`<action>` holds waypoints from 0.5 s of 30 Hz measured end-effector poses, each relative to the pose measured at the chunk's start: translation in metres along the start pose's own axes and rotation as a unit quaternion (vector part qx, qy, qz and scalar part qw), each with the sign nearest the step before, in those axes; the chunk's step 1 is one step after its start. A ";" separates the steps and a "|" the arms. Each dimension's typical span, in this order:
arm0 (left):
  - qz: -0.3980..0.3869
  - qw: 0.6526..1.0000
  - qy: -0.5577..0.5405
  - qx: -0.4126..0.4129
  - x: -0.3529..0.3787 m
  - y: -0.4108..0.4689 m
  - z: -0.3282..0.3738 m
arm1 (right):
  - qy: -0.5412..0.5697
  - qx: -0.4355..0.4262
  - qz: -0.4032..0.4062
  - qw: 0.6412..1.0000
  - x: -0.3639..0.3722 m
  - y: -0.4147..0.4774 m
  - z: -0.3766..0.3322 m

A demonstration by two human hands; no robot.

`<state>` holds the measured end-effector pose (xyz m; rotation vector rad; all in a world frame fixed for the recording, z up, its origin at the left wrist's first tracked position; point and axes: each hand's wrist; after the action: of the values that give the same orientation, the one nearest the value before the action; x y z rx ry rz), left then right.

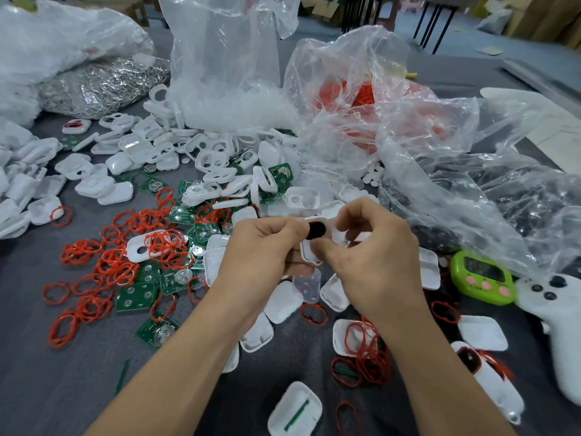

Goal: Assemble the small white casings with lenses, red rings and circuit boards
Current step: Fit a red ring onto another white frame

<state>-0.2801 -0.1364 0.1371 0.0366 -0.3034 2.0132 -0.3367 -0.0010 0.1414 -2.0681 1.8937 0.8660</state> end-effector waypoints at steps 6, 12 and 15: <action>-0.009 0.991 0.104 0.083 -0.003 0.002 -0.002 | 0.050 0.049 -0.071 0.995 0.003 0.004 0.002; -0.009 0.983 0.151 0.106 -0.002 0.003 -0.004 | 0.071 0.042 -0.061 0.995 0.005 0.005 0.009; 0.004 0.984 0.149 0.094 -0.003 0.005 -0.006 | 0.163 0.095 -0.108 0.976 0.004 0.007 0.008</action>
<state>-0.2823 -0.1393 0.1300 -0.1468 0.0785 2.0157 -0.3456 -0.0008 0.1341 -2.3482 1.7666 0.2973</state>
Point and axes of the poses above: each hand's wrist, its own y-axis towards the middle knuckle, its own x-axis out of the palm, z = x × y, and after that the axes turned 4 degrees about z, right-handed
